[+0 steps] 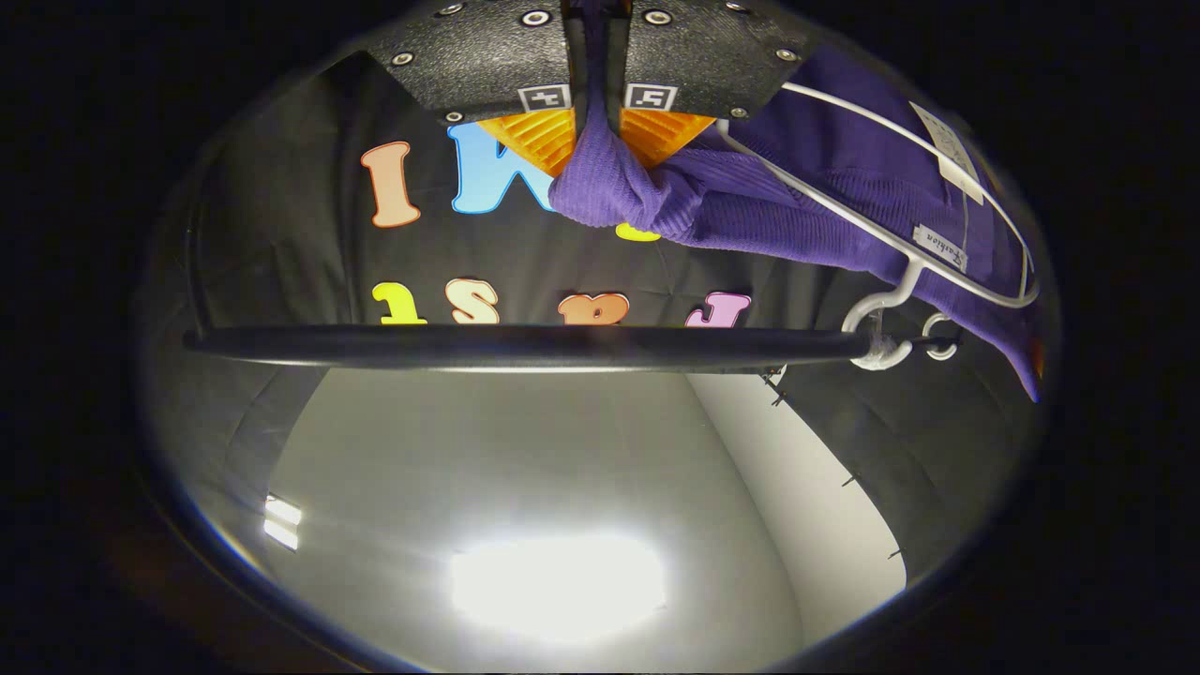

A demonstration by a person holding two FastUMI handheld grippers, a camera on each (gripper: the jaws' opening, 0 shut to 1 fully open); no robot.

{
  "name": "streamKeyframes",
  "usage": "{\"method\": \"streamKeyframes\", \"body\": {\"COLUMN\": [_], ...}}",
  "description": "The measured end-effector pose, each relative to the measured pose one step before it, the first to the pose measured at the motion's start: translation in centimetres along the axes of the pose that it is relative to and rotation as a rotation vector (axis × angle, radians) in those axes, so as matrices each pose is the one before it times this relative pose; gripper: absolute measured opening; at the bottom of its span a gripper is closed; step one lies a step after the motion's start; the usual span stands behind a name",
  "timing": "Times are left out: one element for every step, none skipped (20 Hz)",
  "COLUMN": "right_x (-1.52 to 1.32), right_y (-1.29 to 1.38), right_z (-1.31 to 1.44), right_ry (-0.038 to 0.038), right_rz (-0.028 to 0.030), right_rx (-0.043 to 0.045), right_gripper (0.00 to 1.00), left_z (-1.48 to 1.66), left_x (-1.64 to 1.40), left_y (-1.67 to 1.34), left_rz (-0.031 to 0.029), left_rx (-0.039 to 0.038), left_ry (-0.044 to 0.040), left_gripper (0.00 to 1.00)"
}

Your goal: Grasp the clothes on the hanger with both hands and then place them into the laundry hamper below.

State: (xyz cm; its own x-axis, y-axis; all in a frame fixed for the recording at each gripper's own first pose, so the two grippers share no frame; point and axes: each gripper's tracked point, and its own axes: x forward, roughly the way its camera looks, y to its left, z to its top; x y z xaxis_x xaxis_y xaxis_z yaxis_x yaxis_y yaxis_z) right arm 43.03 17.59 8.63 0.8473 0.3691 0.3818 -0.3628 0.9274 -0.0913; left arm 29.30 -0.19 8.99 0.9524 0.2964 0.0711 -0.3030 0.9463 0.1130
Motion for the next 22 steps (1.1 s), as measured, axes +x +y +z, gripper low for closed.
{"method": "streamKeyframes", "body": {"right_x": [0.388, 0.285, 0.309, 0.388, 0.514, 0.495, 0.377, 0.05, 0.117, 0.12, 0.142, 0.208, 0.393, 0.321, 0.326, 0.242, 0.065, 0.138, 0.08, -0.054, -0.127, 0.014], "right_y": [-0.036, 0.073, 0.049, -0.025, -0.059, 0.152, 0.258, 0.272, 0.167, 0.141, 0.117, 0.096, -0.403, -0.185, -0.115, -0.014, 0.041, -0.16, -0.095, -0.152, -0.084, 0.067], "right_z": [-0.645, -0.625, -0.466, -0.475, -0.501, -0.388, -0.401, -0.377, -0.552, -0.519, -0.827, -0.943, -0.951, -0.763, -0.589, -0.515, -0.621, -0.554, -0.595, -0.573, -0.495, -0.315], "right_ry": [0.00616, 0.00811, 0.0046, 0.00601, 0.00506, 0.00414, 0.00542, 0.00952, 0.01315, 0.01662, 0.02185, 0.02381, 0.01905, 0.0122, 0.00975, 0.01051, 0.01835, 0.018, 0.01867, 0.01836, 0.01019, 0.00767], "right_rz": [-0.0042, -0.0121, -0.01275, -0.01255, -0.00836, -0.00345, -0.00159, -0.00086, -0.00096, 0.00177, 0.00332, 0.00223, 0.00045, -0.00117, 0.00099, 0.00376, 0.00205, -0.00149, 0.00049, 0.00143, 0.00323, 0.00547], "right_rx": [-0.00471, 0.0, 0.00296, -0.00169, -0.00257, 0.00158, 0.00346, 0.00306, 0.00526, 0.00591, 0.00769, 0.00707, 0.00523, 0.00282, 0.00299, 0.00329, 0.00754, 0.0139, 0.01628, 0.01144, 0.0041, -0.00316], "right_gripper": [0.07, 0.07, 0.07, 0.07, 0.07, 0.07, 0.06, 0.06, 0.06, 0.07, 0.07, 0.07, 0.07, 0.07, 0.06, 0.06, 0.07, 0.06, 0.07, 0.07, 0.07, 0.07], "left_z": [-0.082, -0.279, -0.196, -0.25, -0.109, -0.091, -0.039, -0.292, -0.525, -0.765, -0.815, -0.741, -0.375, -0.318, 0.066, 0.185, 0.034, -0.171, -0.092, 0.014, -0.008, -0.109], "left_x": [0.666, 0.534, 0.638, 0.64, 0.568, -0.163, 0.194, 0.503, 0.561, 0.399, 0.242, 0.353, 0.259, 0.446, 0.181, 0.034, -0.177, -0.17, -0.02, 0.019, 0.096, 0.066], "left_y": [-0.075, 0.022, -0.071, -0.102, -0.171, 0.079, -0.034, -0.09, -0.032, -0.01, -0.045, -0.269, -0.364, -0.272, -0.179, -0.129, 0.018, 0.078, 0.018, -0.121, -0.021, -0.015], "left_rz": [-0.01281, -0.00936, -0.01251, -0.01083, -0.00963, -0.00687, -0.00836, -0.01035, -0.01154, -0.0084, -0.00811, -0.00819, -0.00921, -0.00803, -0.00775, -0.00854, -0.01091, -0.00867, -0.00611, -0.00675, -0.0052, -0.00461], "left_rx": [0.00217, 0.0067, 0.0035, -0.00314, -0.00458, 0.00274, 0.00345, 0.00208, -0.00033, -0.00014, -0.00066, -0.00387, -0.0039, -0.00353, -0.0001, 0.00023, 0.00278, 0.00216, 0.00158, 0.00049, 0.003, 0.00302], "left_ry": [-0.00229, 0.00274, 0.00195, 0.00637, 0.00366, 0.00432, 0.00227, 0.00324, 0.00709, 0.01582, 0.02173, 0.02119, 0.00905, 0.00092, -0.00607, -0.00762, -0.00131, 0.00551, 0.00481, 0.00146, -0.0004, 0.00137], "left_gripper": [0.1, 0.06, 0.06, 0.05, 0.06, 0.1, 0.1, 0.1, 0.05, 0.05, 0.06, 0.06, 0.06, 0.1, 0.06, 0.05, 0.06, 0.06, 0.06, 0.06, 0.05, 0.06]}}
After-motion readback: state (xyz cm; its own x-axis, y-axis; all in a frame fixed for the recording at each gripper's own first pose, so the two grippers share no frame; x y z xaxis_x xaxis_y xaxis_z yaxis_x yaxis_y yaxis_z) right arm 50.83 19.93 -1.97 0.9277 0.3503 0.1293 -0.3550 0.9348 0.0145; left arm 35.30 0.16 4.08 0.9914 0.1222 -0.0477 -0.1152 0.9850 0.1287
